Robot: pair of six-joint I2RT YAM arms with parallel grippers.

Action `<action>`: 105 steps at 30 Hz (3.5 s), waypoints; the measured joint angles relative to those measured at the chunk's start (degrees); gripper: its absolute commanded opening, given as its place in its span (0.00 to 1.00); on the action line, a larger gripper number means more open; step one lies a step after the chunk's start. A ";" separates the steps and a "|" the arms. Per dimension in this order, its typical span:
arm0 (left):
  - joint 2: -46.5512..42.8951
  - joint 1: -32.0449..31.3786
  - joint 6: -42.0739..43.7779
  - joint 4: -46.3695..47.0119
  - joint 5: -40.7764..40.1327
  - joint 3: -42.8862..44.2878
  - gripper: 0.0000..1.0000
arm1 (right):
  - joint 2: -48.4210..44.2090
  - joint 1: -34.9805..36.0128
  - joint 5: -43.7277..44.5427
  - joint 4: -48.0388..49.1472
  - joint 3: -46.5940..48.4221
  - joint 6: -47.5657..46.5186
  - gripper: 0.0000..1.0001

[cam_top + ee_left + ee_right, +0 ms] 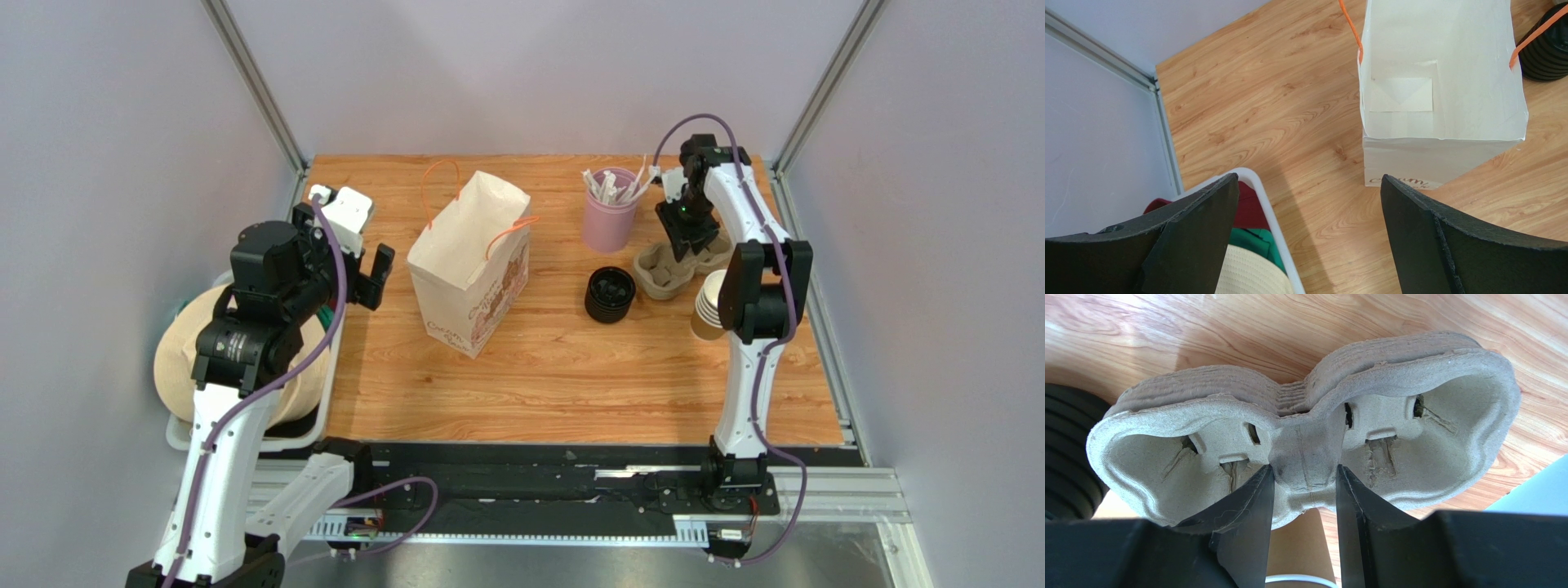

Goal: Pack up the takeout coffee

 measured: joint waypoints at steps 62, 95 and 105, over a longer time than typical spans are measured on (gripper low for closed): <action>-0.22 1.42 -0.44 0.04 1.90 -0.13 0.95 | -4.57 -3.87 6.62 2.97 2.14 0.04 0.38; -0.28 1.88 -0.66 0.22 2.29 -0.48 0.95 | -1.79 -5.60 3.58 2.82 2.14 0.09 0.60; -0.55 2.21 -0.87 0.42 2.89 -0.52 0.95 | -1.66 -6.51 -0.02 2.40 2.14 0.04 0.47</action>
